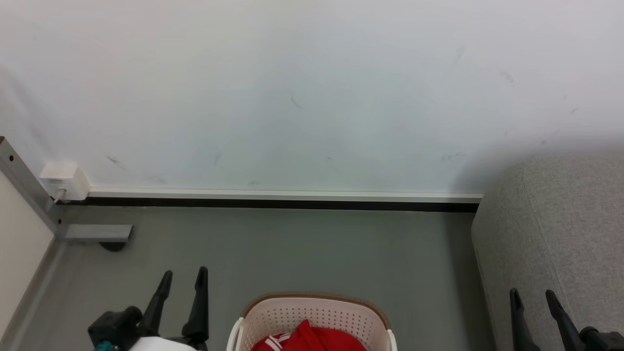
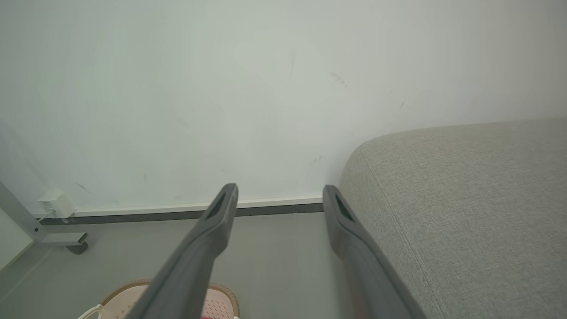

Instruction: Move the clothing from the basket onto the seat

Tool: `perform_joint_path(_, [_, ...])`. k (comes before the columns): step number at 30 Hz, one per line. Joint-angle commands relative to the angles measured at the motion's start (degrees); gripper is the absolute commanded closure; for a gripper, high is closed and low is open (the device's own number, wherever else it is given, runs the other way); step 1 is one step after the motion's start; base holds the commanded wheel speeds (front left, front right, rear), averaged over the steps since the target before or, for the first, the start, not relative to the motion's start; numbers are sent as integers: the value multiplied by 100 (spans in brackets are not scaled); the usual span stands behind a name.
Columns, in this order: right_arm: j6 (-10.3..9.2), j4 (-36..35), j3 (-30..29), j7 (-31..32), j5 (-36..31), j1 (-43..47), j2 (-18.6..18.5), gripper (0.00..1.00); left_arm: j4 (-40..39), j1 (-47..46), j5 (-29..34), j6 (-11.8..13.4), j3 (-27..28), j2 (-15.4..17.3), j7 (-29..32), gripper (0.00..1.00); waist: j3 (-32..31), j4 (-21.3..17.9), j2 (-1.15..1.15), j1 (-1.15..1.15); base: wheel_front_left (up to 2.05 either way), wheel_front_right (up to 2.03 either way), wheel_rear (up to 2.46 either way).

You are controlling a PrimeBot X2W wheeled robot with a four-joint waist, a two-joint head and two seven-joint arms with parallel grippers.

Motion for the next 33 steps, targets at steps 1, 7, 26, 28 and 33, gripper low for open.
perform_joint_path(1, [-9,10,-18,-44,-75,13,-61,0,-12,24,167,-26,28,44,-46,0,-4,1,0,0,0,0,0])
perform_joint_path(7, [-10,73,-34,-113,-190,51,-62,0,8,28,403,-38,105,46,-127,0,-10,13,0,0,0,0,0])
perform_joint_path(26, [-11,158,-136,-313,-648,96,-64,0,264,50,1147,-96,311,51,-316,0,30,44,0,0,0,0,0])
perform_joint_path(28, [-12,169,-127,-337,-714,75,-65,0,272,14,1232,-103,332,50,-339,0,53,45,0,0,0,0,0])
perform_joint_path(33, [-12,206,-122,-354,-738,94,-66,0,298,2,1281,-119,378,51,-351,0,58,27,0,0,0,0,0])
